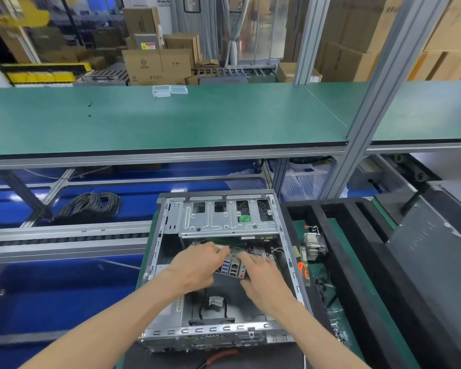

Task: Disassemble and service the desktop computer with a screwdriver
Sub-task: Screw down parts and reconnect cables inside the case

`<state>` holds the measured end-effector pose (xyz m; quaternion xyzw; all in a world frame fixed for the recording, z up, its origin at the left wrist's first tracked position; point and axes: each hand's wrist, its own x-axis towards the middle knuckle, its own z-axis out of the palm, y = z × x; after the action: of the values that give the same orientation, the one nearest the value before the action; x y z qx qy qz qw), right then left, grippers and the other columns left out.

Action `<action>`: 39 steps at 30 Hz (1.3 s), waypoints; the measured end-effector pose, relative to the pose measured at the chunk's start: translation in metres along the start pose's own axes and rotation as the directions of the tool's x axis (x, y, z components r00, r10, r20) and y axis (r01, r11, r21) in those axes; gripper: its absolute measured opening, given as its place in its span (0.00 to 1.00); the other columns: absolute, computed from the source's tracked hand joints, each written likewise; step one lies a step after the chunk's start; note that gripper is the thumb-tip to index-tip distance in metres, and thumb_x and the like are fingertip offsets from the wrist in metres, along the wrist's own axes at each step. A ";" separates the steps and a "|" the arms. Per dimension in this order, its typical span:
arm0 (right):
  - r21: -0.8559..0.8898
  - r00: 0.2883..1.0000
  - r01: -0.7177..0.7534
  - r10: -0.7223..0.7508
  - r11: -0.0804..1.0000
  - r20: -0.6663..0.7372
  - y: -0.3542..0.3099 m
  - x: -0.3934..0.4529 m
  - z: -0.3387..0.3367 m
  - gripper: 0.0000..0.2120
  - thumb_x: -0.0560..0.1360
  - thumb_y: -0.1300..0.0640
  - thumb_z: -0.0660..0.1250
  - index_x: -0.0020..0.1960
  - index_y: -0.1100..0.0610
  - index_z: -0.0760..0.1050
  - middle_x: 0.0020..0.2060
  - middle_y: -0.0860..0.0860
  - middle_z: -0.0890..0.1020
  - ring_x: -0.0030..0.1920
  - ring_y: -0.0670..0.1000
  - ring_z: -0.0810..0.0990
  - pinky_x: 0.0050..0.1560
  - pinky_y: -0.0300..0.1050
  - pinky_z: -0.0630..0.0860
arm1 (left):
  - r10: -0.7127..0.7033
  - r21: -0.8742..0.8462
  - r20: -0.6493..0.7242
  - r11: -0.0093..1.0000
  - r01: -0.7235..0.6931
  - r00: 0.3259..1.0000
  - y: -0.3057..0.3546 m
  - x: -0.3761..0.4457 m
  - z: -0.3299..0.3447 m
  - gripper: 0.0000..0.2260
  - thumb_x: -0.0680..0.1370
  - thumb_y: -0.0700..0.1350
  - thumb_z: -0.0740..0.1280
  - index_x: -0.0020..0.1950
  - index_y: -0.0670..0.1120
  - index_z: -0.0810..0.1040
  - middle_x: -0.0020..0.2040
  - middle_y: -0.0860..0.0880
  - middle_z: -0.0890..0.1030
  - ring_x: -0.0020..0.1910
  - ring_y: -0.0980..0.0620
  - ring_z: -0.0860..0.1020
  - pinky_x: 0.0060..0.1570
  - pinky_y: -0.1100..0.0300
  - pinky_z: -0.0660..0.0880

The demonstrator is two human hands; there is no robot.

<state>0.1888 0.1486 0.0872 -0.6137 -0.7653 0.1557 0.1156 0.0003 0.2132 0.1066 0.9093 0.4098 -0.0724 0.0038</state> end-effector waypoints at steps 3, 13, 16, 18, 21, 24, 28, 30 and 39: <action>-0.027 1.000 -0.005 0.004 1.000 -0.031 -0.008 0.001 -0.004 0.24 0.79 0.56 0.67 0.72 0.50 0.63 0.64 0.49 0.78 0.60 0.55 0.75 0.66 0.54 0.68 | -0.009 -0.008 -0.007 1.000 0.009 1.000 -0.004 -0.003 -0.009 0.24 0.73 0.37 0.64 0.68 0.47 0.67 0.53 0.46 0.79 0.52 0.44 0.77 0.41 0.51 0.74; -0.020 0.999 0.024 -0.025 1.000 -0.037 -0.020 -0.013 -0.022 0.24 0.78 0.57 0.68 0.71 0.51 0.64 0.61 0.51 0.79 0.57 0.57 0.79 0.60 0.52 0.74 | -0.007 0.007 0.034 1.000 0.007 0.999 0.003 -0.016 -0.028 0.20 0.74 0.40 0.64 0.65 0.46 0.68 0.50 0.45 0.77 0.44 0.44 0.77 0.36 0.52 0.72; -0.016 0.998 0.041 -0.042 0.999 -0.047 -0.026 -0.017 -0.022 0.24 0.78 0.56 0.68 0.72 0.52 0.64 0.62 0.52 0.79 0.58 0.57 0.78 0.60 0.52 0.74 | -0.014 0.002 0.036 1.000 0.014 0.999 0.001 -0.023 -0.028 0.19 0.74 0.40 0.64 0.65 0.47 0.67 0.49 0.46 0.76 0.45 0.44 0.77 0.39 0.51 0.76; -0.021 0.996 0.055 -0.056 0.998 -0.065 -0.028 -0.019 -0.021 0.25 0.78 0.56 0.68 0.72 0.52 0.64 0.61 0.52 0.79 0.58 0.57 0.78 0.59 0.52 0.74 | -0.012 -0.009 0.022 1.000 0.012 1.000 0.001 -0.028 -0.029 0.19 0.74 0.40 0.64 0.65 0.47 0.68 0.48 0.47 0.76 0.44 0.46 0.77 0.39 0.52 0.76; -0.053 0.992 0.079 -0.084 0.995 -0.090 -0.031 -0.022 -0.020 0.25 0.78 0.56 0.67 0.72 0.50 0.64 0.62 0.51 0.79 0.58 0.57 0.78 0.56 0.52 0.74 | -0.011 -0.030 -0.014 0.999 0.010 1.000 0.001 -0.035 -0.029 0.19 0.73 0.40 0.64 0.63 0.47 0.68 0.44 0.50 0.71 0.40 0.48 0.72 0.37 0.55 0.70; -0.034 0.994 0.089 -0.091 0.995 -0.061 -0.028 -0.026 -0.026 0.29 0.76 0.53 0.65 0.74 0.47 0.61 0.64 0.50 0.77 0.60 0.55 0.76 0.58 0.52 0.73 | -0.024 -0.053 -0.032 0.998 0.022 0.999 0.001 -0.038 -0.027 0.19 0.73 0.39 0.63 0.64 0.47 0.68 0.42 0.52 0.67 0.39 0.49 0.69 0.36 0.55 0.68; 0.295 0.999 0.038 -0.034 0.955 -0.018 -0.005 -0.034 -0.047 0.27 0.74 0.55 0.60 0.73 0.48 0.66 0.65 0.46 0.76 0.63 0.46 0.73 0.66 0.46 0.70 | -0.053 -0.076 -0.023 0.996 0.051 0.998 0.000 -0.037 -0.025 0.20 0.72 0.38 0.61 0.64 0.46 0.68 0.41 0.51 0.67 0.39 0.47 0.70 0.36 0.54 0.69; 0.367 0.994 -0.028 0.065 0.930 -0.089 0.010 -0.035 -0.058 0.19 0.76 0.64 0.59 0.65 0.52 0.75 0.58 0.45 0.79 0.59 0.44 0.76 0.61 0.37 0.71 | -0.061 -0.087 -0.019 0.994 0.059 0.998 0.000 -0.036 -0.023 0.20 0.71 0.36 0.60 0.63 0.46 0.68 0.40 0.51 0.67 0.39 0.46 0.72 0.36 0.53 0.71; 0.241 0.996 -0.086 0.076 0.967 0.053 0.031 -0.027 -0.075 0.07 0.78 0.64 0.65 0.49 0.54 0.79 0.45 0.49 0.79 0.47 0.49 0.77 0.53 0.48 0.76 | -0.054 -0.075 -0.055 0.996 0.049 0.997 -0.003 -0.035 -0.016 0.21 0.70 0.35 0.60 0.63 0.46 0.68 0.42 0.50 0.70 0.40 0.49 0.69 0.37 0.56 0.67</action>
<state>0.2502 0.1358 0.1456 -0.6222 -0.7172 0.2660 0.1666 -0.0228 0.1908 0.1273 0.8993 0.4355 -0.0311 0.0238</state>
